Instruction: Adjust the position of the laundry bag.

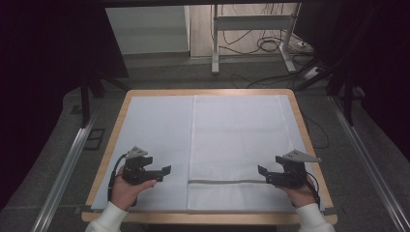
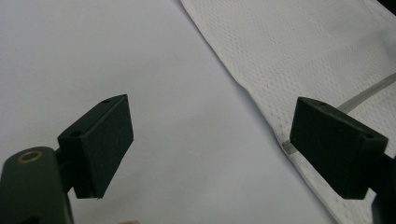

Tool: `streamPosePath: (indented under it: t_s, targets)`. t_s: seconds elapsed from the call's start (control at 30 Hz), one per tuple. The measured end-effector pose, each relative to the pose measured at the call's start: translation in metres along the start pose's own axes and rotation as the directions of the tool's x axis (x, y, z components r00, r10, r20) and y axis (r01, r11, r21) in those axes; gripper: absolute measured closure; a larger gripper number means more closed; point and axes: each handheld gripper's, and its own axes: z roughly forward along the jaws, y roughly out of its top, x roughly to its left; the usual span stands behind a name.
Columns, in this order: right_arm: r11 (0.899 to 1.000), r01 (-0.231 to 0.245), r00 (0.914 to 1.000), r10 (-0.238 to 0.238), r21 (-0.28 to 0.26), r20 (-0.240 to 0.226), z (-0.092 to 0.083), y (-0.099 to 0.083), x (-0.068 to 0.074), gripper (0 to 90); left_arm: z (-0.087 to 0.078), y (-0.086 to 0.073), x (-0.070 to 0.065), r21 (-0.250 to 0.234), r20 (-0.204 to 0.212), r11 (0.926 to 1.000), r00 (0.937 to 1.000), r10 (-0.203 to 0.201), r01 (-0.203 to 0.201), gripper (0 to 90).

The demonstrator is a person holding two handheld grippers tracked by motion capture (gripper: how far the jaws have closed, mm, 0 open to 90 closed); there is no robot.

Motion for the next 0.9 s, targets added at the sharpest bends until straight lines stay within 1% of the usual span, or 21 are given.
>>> streamPosePath:
  t_s: [0.1, 0.13, 0.23, 0.37, 0.47, 0.53, 0.57, 0.67, 0.7, 0.77, 0.83, 0.9]
  targets:
    - [1.000, 0.007, 1.0000, -0.007, -0.004, -0.004, -0.001, 0.001, -0.001, 16.4, 0.002, 0.002, -0.003, 0.006, 0.005, 1.0000, 1.0000, -0.002, 0.002, 14.3]
    - [1.000, 0.006, 1.0000, -0.006, -0.004, 0.005, -0.001, 0.001, -0.001, 16.5, 0.004, 0.001, -0.006, 0.015, 0.008, 0.9999, 1.0000, -0.003, 0.003, 14.4]
    - [1.000, 0.009, 0.9997, -0.009, -0.013, 0.022, -0.001, 0.000, 0.000, 17.4, 0.004, 0.000, -0.011, 0.021, 0.009, 0.9998, 1.0000, -0.004, 0.004, 14.4]
    - [1.000, 0.011, 0.9996, -0.011, -0.022, 0.024, -0.001, 0.001, 0.000, 17.7, 0.006, 0.001, -0.015, 0.027, 0.014, 0.9996, 0.9999, -0.006, 0.005, 14.8]
    - [1.000, 0.005, 0.9996, -0.005, -0.018, 0.029, 0.000, 0.001, -0.002, 17.9, 0.014, 0.004, -0.020, 0.046, 0.027, 0.9989, 0.9996, -0.007, 0.005, 15.0]
    - [1.000, 0.003, 0.9994, -0.002, -0.022, 0.035, 0.000, 0.001, -0.002, 18.6, 0.016, 0.004, -0.021, 0.051, 0.028, 0.9987, 0.9996, -0.006, 0.004, 15.1]
    - [1.000, -0.002, 0.9994, 0.003, -0.024, 0.034, 0.000, 0.001, -0.002, 18.7, 0.018, 0.003, -0.022, 0.056, 0.020, 0.9983, 0.9997, -0.015, 0.014, 15.9]
    - [1.000, 0.000, 0.9995, 0.000, -0.021, 0.031, 0.000, 0.001, -0.002, 18.8, 0.020, 0.002, -0.024, 0.063, 0.021, 0.9978, 0.9996, -0.019, 0.018, 16.9]
    - [1.000, 0.004, 0.9995, -0.003, -0.017, 0.033, 0.000, 0.001, -0.002, 18.8, 0.022, 0.003, -0.026, 0.065, 0.014, 0.9977, 0.9997, -0.022, 0.021, 17.1]
    - [1.000, 0.002, 0.9995, -0.002, -0.014, 0.032, 0.001, 0.001, -0.002, 18.8, 0.024, 0.005, -0.029, 0.055, 0.001, 0.9980, 0.9995, -0.031, 0.031, 16.1]
    - [1.000, 0.000, 0.9994, 0.001, -0.014, 0.034, 0.000, 0.001, -0.002, 18.8, 0.026, 0.006, -0.031, 0.054, 0.006, 0.9978, 0.9992, -0.039, 0.038, 15.7]
    - [1.000, -0.007, 0.9994, 0.008, -0.019, 0.033, -0.001, 0.001, -0.002, 18.8, 0.029, 0.007, -0.032, 0.059, 0.002, 0.9974, 0.9991, -0.042, 0.042, 16.6]
